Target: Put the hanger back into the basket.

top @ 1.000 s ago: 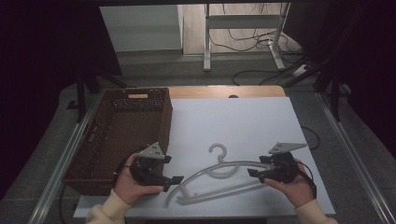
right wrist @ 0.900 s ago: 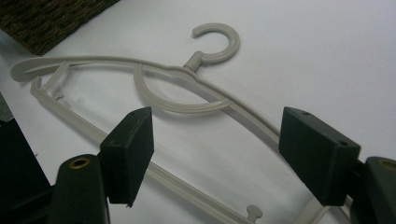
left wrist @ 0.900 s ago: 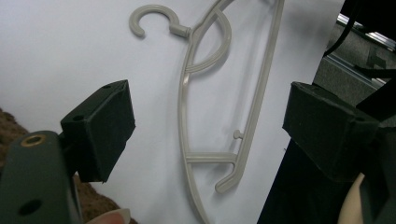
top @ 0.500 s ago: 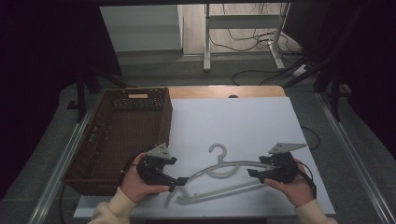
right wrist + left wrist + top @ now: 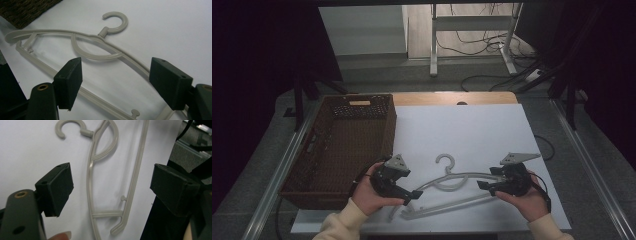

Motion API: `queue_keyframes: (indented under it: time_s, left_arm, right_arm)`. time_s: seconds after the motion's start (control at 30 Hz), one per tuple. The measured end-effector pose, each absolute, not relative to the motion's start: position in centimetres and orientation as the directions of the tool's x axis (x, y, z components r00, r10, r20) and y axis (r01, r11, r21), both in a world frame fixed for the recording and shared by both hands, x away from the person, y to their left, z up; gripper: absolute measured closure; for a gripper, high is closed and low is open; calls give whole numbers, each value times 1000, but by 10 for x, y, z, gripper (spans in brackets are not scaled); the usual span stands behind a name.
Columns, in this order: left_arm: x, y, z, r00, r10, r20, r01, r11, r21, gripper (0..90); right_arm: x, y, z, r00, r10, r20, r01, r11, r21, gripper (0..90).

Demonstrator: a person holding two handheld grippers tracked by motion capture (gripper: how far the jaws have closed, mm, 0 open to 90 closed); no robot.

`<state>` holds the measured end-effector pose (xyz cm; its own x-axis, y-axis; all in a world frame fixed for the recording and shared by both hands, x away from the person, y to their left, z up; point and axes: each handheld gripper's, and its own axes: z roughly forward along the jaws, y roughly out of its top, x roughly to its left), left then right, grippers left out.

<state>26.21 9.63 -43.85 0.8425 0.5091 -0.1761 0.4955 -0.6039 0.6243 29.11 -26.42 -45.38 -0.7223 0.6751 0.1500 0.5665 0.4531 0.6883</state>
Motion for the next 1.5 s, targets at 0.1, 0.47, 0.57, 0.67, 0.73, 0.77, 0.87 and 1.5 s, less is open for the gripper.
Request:
queue_keyframes:
  time_s: [0.1, 0.47, 0.57, 0.67, 0.73, 0.77, 0.87, 1.5]
  left_arm:
    - [267, 88, -441, 841, 509, -183, 503, -614, 608, 184]
    - [279, 67, -450, 833, 516, -199, 528, -637, 561, 204]
    - [281, 61, -454, 831, 519, -199, 534, -644, 548, 210]
    - [283, 55, -457, 834, 513, -204, 533, -652, 539, 220]
    - [284, 51, -459, 836, 510, -200, 530, -660, 532, 227]
    - [284, 50, -460, 837, 509, -198, 528, -662, 531, 230]
    - [286, 45, -463, 839, 508, -194, 527, -670, 523, 236]
    - [314, 23, -481, 807, 555, -203, 571, -645, 508, 302]
  right_arm:
    - [291, -264, -454, -721, 676, 152, 568, 452, 688, 268]
    - [291, -265, -454, -721, 675, 154, 569, 451, 687, 268]
    - [291, -265, -454, -721, 675, 154, 569, 451, 687, 268]
    - [291, -265, -454, -723, 674, 154, 568, 453, 687, 269]
    - [291, -265, -454, -723, 673, 156, 569, 452, 687, 268]
    - [291, -265, -454, -723, 673, 156, 569, 452, 687, 268]
    - [291, -265, -454, -723, 673, 155, 569, 453, 687, 268]
    - [292, -265, -455, -724, 672, 154, 568, 456, 685, 269]
